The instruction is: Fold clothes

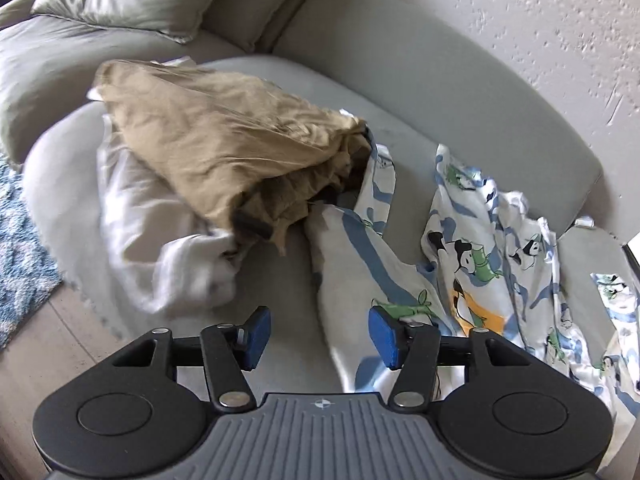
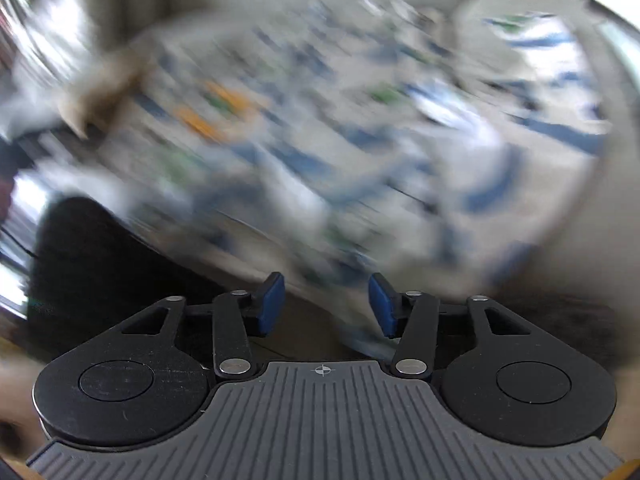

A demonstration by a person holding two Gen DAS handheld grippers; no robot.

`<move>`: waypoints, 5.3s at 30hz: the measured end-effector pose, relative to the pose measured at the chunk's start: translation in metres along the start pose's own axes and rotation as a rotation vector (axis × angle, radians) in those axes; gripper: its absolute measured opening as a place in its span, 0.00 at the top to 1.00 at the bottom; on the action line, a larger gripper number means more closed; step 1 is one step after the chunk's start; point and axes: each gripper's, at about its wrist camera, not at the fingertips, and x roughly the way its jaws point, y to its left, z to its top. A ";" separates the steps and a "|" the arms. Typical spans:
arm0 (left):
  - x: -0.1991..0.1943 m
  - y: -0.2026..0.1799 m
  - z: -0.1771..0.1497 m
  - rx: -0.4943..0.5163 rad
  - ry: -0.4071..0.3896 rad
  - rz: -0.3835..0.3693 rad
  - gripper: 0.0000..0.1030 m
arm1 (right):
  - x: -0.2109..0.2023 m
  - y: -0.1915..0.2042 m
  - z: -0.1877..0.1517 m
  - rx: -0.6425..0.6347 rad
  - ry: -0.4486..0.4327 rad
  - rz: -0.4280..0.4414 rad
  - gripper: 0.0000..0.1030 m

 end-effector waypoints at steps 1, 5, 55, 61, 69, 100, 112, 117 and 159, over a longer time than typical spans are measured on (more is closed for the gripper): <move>0.009 -0.004 0.002 0.018 0.010 0.013 0.42 | 0.003 0.000 -0.003 -0.026 0.019 -0.076 0.48; 0.051 -0.017 0.013 0.057 0.047 0.119 0.43 | -0.008 -0.017 -0.007 0.048 -0.053 -0.031 0.48; 0.028 -0.133 -0.063 1.349 -0.090 -0.241 0.64 | 0.021 -0.063 0.006 0.464 -0.239 0.416 0.47; 0.056 -0.146 -0.080 1.493 -0.081 -0.139 0.61 | 0.034 -0.058 0.011 0.471 -0.204 0.438 0.47; 0.058 -0.160 -0.063 1.386 -0.072 -0.082 0.96 | 0.027 -0.053 0.010 0.432 -0.217 0.419 0.47; -0.142 -0.045 -0.003 -0.593 0.025 -0.991 0.99 | -0.045 0.054 0.057 0.015 -0.462 0.706 0.38; -0.137 -0.064 -0.016 -0.520 0.091 -1.088 0.99 | -0.051 0.062 0.073 0.057 -0.758 0.645 0.17; -0.143 -0.056 -0.013 -0.441 0.087 -1.060 0.99 | -0.049 0.059 0.090 -0.053 -0.824 0.642 0.25; -0.185 -0.170 -0.106 1.078 -0.773 -0.276 0.94 | -0.133 0.017 0.074 -0.198 -0.748 0.548 0.85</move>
